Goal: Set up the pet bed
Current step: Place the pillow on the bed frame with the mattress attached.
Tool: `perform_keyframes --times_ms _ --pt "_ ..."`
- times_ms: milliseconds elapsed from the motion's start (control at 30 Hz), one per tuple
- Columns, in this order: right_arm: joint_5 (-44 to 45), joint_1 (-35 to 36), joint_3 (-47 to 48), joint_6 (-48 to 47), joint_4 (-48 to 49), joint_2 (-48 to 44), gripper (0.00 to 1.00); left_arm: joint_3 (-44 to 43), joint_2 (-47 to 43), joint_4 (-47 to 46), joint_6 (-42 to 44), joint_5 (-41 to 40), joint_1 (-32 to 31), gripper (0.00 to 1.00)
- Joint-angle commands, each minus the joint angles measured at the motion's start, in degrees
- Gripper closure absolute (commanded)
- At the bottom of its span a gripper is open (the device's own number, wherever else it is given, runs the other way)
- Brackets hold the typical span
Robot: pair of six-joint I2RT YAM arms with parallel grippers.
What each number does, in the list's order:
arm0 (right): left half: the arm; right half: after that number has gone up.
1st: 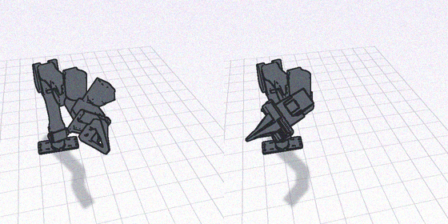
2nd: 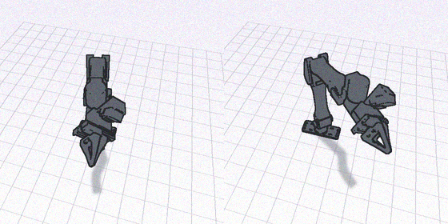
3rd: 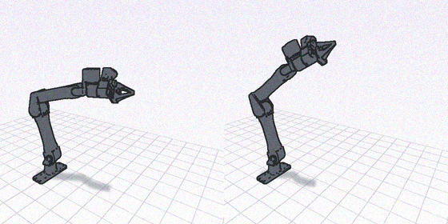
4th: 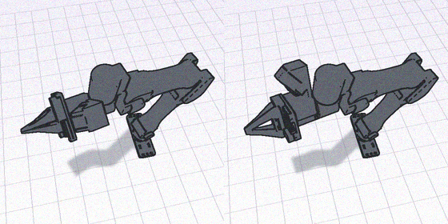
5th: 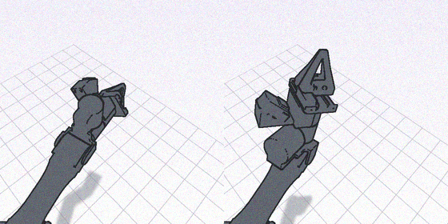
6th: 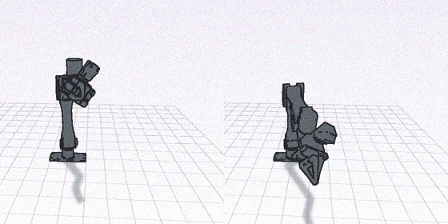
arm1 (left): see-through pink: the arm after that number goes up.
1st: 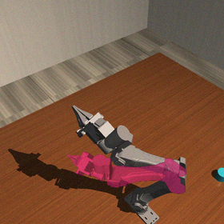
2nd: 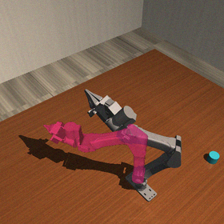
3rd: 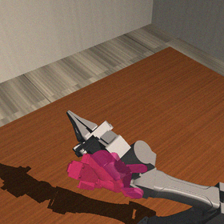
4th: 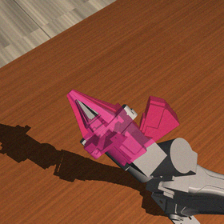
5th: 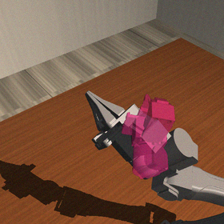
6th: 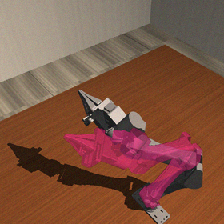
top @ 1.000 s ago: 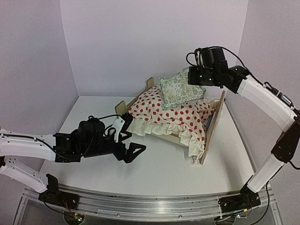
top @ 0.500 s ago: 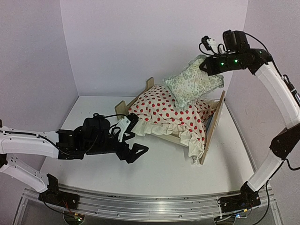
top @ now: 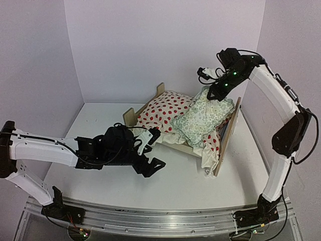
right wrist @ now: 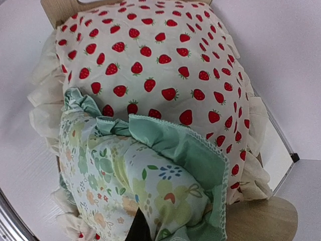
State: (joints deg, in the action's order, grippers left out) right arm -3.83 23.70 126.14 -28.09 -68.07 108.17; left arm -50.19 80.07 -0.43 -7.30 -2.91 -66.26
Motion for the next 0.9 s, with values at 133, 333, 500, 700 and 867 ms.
perform_keyframes --times_ms 133,333,500,700,867 --pt "15.9 -0.2 1.8 -8.6 6.5 13.6 0.62 -6.1 6.8 -2.8 1.0 1.4 0.2 0.08" --pt "23.4 -0.2 -3.8 -8.3 22.1 13.0 0.29 -9.2 11.7 -4.8 -0.6 2.6 0.2 0.08" --pt "28.5 -0.2 -10.9 -1.8 37.2 6.0 0.03 -13.4 15.0 -4.7 -1.4 0.7 0.3 0.07" --pt "25.8 -0.1 -19.2 15.5 43.9 -6.2 0.02 -19.4 20.3 -7.5 -3.1 -0.3 2.1 0.04" --pt "18.9 -0.2 -30.2 30.1 44.7 -18.6 0.02 -27.0 29.4 -8.9 -2.3 4.5 5.3 0.11"
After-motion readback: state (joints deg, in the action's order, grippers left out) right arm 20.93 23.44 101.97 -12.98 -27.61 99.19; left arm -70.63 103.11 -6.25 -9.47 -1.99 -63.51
